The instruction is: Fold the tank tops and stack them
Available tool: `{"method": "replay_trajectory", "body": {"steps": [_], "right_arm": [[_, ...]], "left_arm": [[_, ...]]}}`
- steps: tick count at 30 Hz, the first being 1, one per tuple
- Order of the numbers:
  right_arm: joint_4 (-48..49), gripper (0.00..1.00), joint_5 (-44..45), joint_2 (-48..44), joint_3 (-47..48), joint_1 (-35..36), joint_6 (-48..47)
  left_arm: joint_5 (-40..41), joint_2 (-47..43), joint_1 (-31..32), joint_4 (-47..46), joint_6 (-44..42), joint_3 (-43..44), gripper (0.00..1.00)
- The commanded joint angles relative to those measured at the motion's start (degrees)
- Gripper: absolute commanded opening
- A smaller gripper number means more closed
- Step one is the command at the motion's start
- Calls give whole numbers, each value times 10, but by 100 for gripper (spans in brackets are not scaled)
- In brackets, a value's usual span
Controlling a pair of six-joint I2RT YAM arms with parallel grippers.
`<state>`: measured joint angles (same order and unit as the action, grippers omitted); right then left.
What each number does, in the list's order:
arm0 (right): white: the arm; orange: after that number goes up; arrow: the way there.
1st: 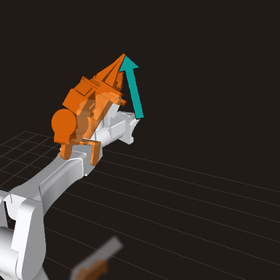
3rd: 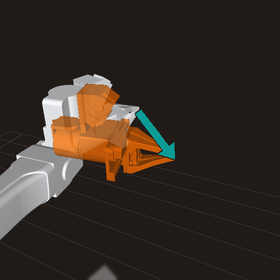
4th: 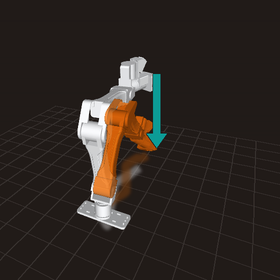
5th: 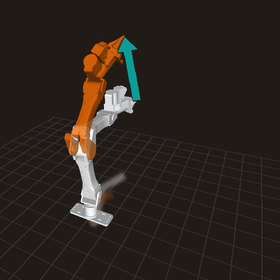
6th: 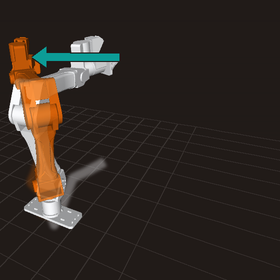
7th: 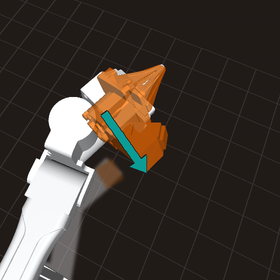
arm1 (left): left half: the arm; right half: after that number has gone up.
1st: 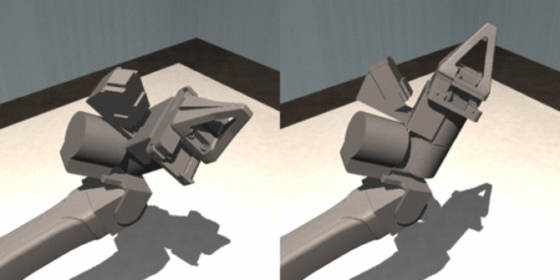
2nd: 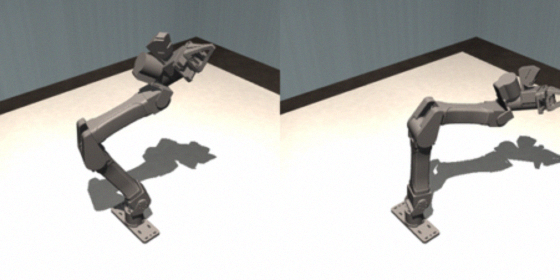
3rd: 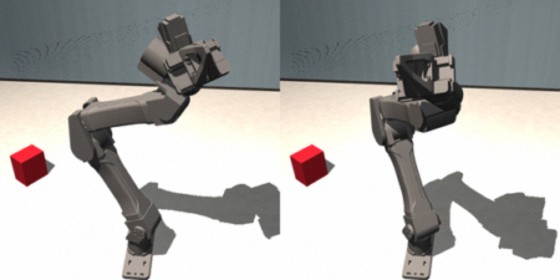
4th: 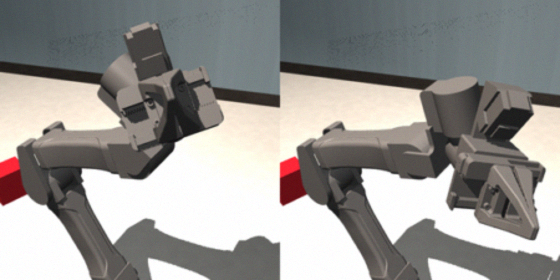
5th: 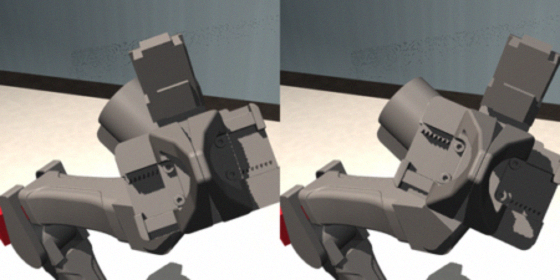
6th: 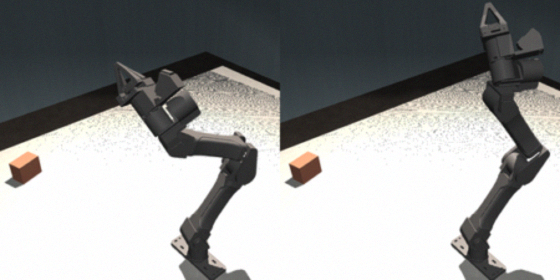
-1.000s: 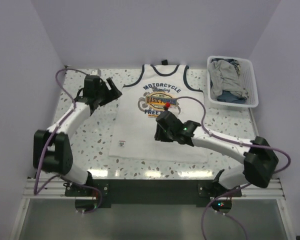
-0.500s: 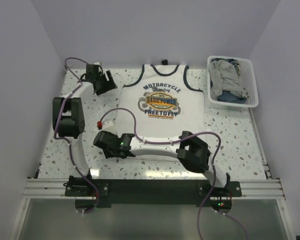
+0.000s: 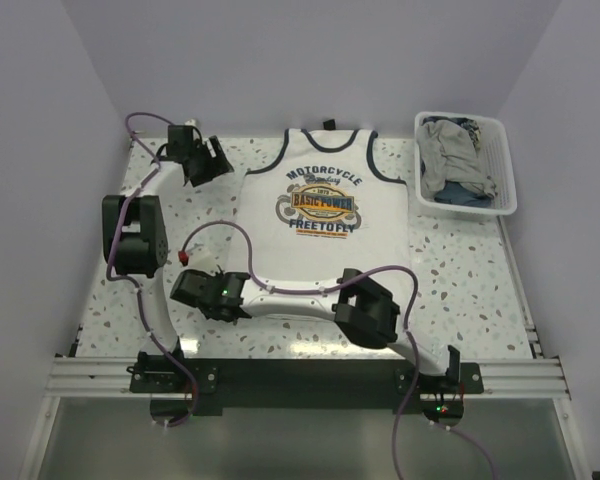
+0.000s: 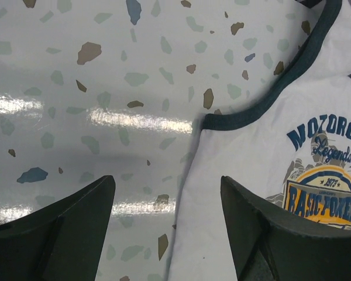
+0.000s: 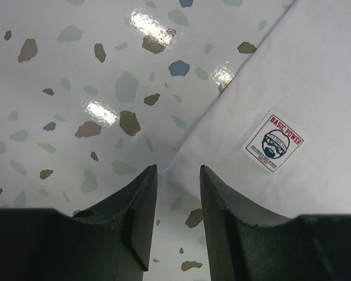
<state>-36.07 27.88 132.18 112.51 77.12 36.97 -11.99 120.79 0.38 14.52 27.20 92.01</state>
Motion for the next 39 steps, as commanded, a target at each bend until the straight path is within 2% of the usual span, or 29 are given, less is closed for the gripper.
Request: {"method": "replay_trajectory", "body": {"steps": [1,12,15,18,19,22,24,31,36,39], "right_arm": [[-21,39,28,16,39,1,-15],[-47,34,25,63,64,7,-7],[-43,27,17,65,53,7,-5],[-35,11,7,52,32,7,-3],[-28,5,4,46,12,7,-3],[17,0,-26,-6,-60,7,-9],[45,0,-59,-60,-104,7,-13],[205,0,-181,-233,-354,7,6],[246,0,-207,-321,-465,6,39],[252,0,-206,-357,-486,6,58]], "left_arm": [[-15,-41,-4,-5,8,29,78],[-28,-38,-4,-1,10,36,78],[-29,-35,-4,-1,10,37,78],[-34,-34,-4,-5,14,29,78],[-37,-35,-4,-8,19,27,78],[-39,-40,-4,-20,27,5,77],[-37,-42,1,-26,29,-14,77],[-35,-37,37,-59,44,-83,77],[-60,-30,49,-92,55,-113,78],[-56,-26,53,-93,55,-118,78]]}}
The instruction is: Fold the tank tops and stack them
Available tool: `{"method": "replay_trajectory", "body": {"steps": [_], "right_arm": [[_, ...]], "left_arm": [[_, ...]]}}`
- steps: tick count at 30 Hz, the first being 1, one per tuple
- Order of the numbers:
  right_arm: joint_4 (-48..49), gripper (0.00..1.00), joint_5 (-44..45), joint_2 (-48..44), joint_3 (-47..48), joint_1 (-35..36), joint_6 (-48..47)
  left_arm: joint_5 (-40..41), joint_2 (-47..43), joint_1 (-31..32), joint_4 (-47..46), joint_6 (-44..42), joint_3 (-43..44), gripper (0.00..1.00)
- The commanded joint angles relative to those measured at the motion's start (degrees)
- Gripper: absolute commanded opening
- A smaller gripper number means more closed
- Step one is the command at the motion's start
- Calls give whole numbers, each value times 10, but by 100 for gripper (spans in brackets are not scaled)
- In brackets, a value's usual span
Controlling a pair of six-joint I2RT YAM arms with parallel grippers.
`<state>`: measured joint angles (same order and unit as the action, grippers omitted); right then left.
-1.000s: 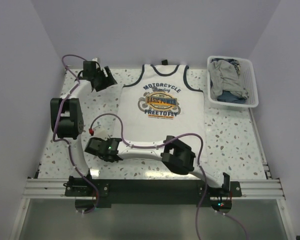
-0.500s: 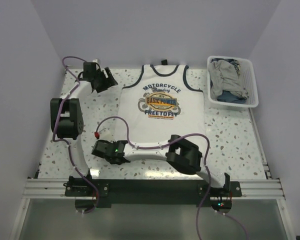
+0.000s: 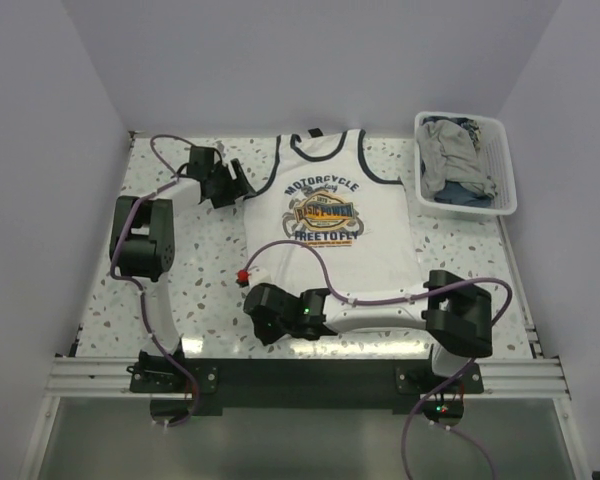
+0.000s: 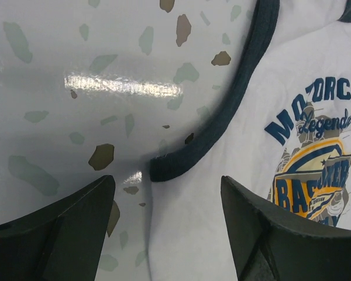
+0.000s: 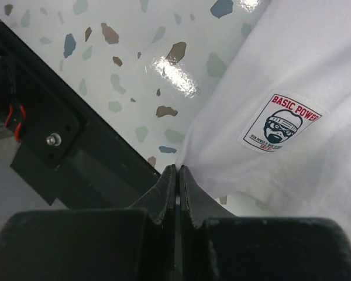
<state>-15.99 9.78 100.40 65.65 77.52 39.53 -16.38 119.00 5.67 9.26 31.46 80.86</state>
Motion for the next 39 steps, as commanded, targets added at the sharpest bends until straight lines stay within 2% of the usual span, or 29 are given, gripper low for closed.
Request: {"method": "replay_trajectory", "body": {"steps": [1,4,10,16,17,27,30,33,37,39], "right_arm": [[54,0,-21,-45,-27,2,37],[47,0,-13,-60,-32,1,42],[29,0,2,-70,-34,-3,52],[33,0,-1,-69,-41,-9,59],[33,0,-2,-70,-40,-9,59],[23,0,1,-71,-28,-14,59],[18,0,1,-71,-22,-16,60],[4,0,4,-69,-11,-16,59],[-10,0,-6,-57,7,-16,58],[-13,0,-27,-37,31,-16,56]], "left_arm": [[-13,-7,0,-41,12,-8,78],[-9,1,6,-41,8,-7,75],[30,-1,13,24,-5,6,69],[58,-13,15,40,-14,-12,61],[63,-8,16,45,-16,-11,58],[72,11,31,45,-26,-5,49],[72,15,33,40,-26,-4,43],[71,23,34,35,-26,5,31],[80,24,33,21,-27,18,9],[92,15,32,14,-25,30,1]]}}
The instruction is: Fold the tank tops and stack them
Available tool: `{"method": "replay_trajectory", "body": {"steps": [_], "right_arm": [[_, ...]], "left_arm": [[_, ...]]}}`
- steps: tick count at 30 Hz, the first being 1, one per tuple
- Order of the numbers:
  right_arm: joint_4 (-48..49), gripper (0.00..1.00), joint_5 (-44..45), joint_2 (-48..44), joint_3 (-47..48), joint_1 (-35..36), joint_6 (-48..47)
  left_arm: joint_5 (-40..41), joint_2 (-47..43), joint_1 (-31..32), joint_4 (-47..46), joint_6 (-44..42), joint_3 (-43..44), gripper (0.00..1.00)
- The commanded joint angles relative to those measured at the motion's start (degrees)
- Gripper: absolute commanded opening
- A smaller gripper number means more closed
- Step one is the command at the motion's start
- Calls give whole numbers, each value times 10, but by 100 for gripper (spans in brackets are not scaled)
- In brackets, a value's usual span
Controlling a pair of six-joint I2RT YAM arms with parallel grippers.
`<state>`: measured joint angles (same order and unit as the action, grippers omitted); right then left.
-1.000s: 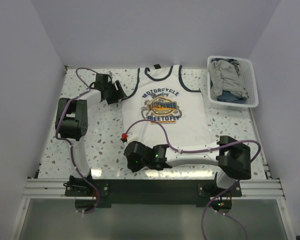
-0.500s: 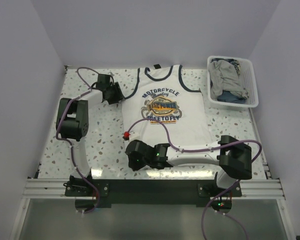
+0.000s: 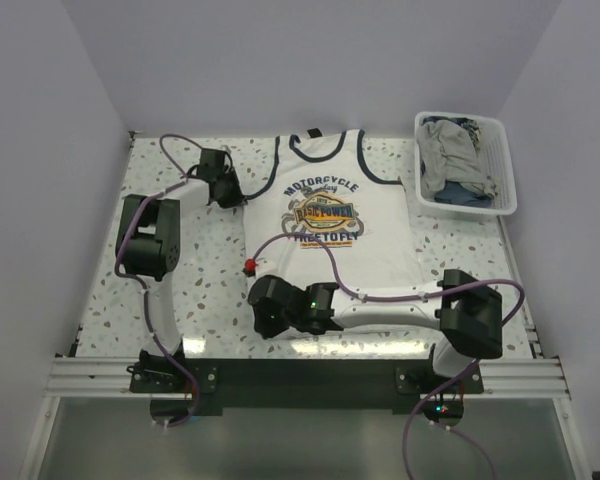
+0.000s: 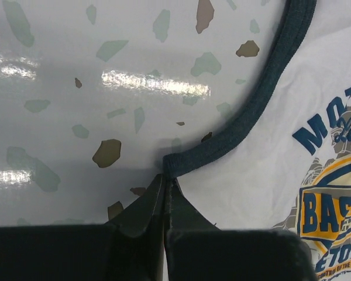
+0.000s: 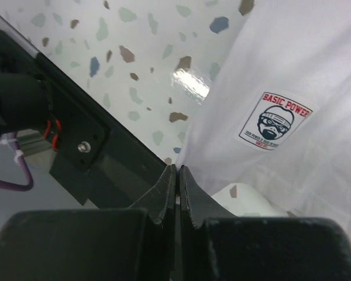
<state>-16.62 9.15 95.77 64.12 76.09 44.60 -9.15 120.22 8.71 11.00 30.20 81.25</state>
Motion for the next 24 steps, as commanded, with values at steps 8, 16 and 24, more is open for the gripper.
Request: {"method": "replay_trajectory", "body": {"steps": [8,16,24], "right_arm": [[12,0,-113,116,165,5,0],[9,0,-151,189,243,6,-4],[36,0,-122,129,181,-7,21]], "left_arm": [[62,-25,-45,21,-5,78,0],[47,-28,-81,45,-21,102,0],[45,-25,-45,49,-11,134,0]]}}
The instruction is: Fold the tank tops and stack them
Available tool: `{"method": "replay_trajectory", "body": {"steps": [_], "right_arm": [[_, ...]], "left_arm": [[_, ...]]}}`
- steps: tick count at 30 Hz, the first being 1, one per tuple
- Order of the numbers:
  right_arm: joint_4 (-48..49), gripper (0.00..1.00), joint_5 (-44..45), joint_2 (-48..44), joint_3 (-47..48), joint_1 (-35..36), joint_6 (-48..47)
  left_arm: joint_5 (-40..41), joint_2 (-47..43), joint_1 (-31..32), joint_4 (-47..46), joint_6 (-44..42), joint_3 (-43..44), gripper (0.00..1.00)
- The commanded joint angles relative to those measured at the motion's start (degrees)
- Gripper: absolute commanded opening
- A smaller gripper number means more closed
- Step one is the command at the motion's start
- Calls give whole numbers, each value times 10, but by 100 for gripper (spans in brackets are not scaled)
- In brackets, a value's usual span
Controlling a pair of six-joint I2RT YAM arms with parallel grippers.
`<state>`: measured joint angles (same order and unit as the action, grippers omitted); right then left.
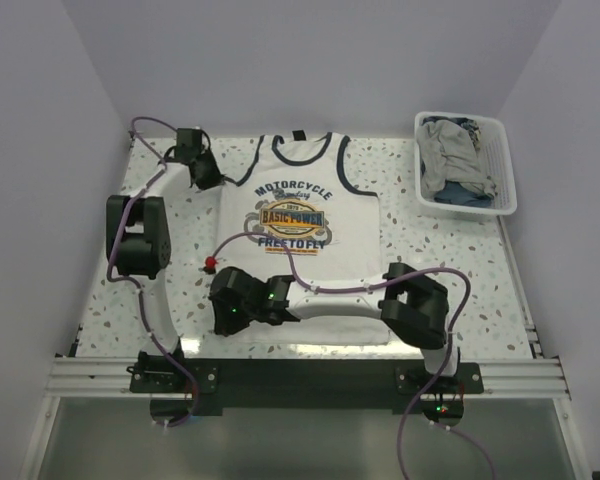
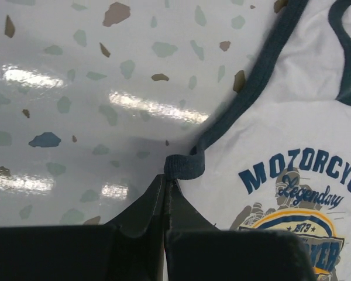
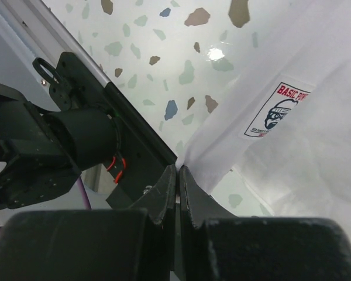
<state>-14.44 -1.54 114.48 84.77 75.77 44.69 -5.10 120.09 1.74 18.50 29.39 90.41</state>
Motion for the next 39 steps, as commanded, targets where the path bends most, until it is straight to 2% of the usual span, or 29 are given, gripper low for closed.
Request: {"method": "replay_trajectory", "body": {"steps": [1,10,19,39], "right_arm": [[20,0,-11,-68,-58,-9,30],[76,0,36,-180,-235,-30,69],[100,0,71,-253,-348,-40,102],[142,0,66,-261,-431,-48,134]], "left_arm": [[8,-22,32,-28,1,45,0],[31,-2,104,-46,29,55,0],[48,24,160,-62,49,62,0],[40,52,192,-66,50,80,0]]}}
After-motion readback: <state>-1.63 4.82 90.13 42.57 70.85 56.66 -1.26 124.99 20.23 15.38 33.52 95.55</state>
